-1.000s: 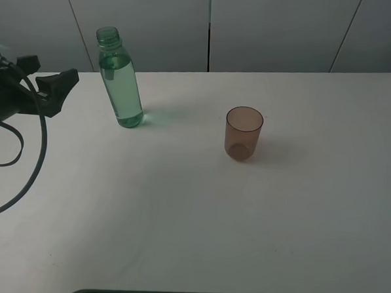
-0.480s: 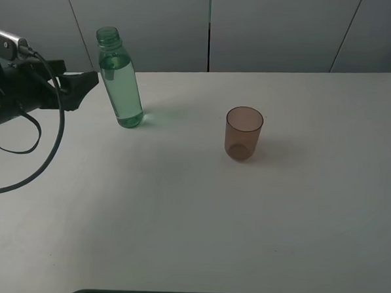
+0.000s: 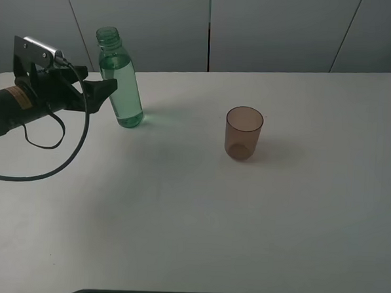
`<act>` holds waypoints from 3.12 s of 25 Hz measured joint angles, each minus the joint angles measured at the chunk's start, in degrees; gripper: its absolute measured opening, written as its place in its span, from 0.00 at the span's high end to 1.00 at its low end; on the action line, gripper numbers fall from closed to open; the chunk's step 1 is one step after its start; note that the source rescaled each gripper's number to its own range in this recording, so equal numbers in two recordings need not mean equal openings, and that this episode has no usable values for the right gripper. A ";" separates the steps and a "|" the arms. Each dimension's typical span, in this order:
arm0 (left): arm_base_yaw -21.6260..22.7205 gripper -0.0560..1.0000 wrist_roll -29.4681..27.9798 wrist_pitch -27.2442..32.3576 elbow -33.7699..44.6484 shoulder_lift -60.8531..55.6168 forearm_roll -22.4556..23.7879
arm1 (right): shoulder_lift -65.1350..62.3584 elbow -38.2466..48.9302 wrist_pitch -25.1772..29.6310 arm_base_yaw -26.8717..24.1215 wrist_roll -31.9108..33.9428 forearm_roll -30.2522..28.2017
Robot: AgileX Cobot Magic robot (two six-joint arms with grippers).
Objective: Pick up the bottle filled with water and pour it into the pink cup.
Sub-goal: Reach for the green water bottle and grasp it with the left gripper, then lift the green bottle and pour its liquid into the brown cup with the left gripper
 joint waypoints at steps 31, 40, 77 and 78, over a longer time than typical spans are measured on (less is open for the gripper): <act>-5.02 0.00 0.25 1.96 -14.28 11.67 -1.38 | 0.00 0.00 0.00 0.00 0.00 0.00; -7.00 0.00 0.25 1.76 -16.52 14.27 -2.12 | 0.00 0.00 0.00 0.00 0.00 0.00; -7.46 0.94 -7.81 9.86 -16.39 5.56 1.84 | 0.00 0.00 0.00 0.00 0.00 0.00; -7.46 0.95 -8.07 9.98 -16.39 4.77 2.46 | 0.00 0.00 0.00 0.00 0.00 0.00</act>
